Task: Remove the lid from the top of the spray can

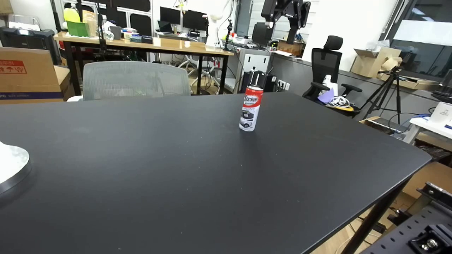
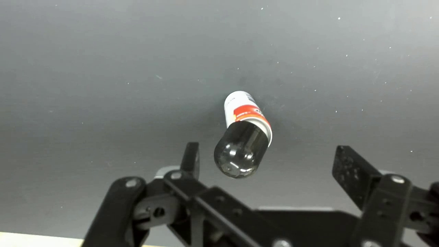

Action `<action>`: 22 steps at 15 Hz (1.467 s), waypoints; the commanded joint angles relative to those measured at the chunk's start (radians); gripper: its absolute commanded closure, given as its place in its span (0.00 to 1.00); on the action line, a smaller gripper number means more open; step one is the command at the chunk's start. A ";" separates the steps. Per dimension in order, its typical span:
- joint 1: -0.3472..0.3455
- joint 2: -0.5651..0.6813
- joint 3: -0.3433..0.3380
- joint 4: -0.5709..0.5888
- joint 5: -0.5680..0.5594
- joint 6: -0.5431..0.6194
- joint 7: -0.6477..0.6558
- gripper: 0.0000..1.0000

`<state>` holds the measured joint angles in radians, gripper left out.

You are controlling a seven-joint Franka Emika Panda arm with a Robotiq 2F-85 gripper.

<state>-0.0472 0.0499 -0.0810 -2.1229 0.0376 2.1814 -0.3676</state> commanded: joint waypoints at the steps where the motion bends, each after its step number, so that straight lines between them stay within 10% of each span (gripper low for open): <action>1: -0.019 0.058 0.004 0.036 -0.010 -0.013 -0.014 0.00; 22: -0.064 0.290 0.085 0.137 0.015 0.166 -0.079 0.00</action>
<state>-0.0852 0.3257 -0.0207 -2.0206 0.0255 2.3832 -0.4209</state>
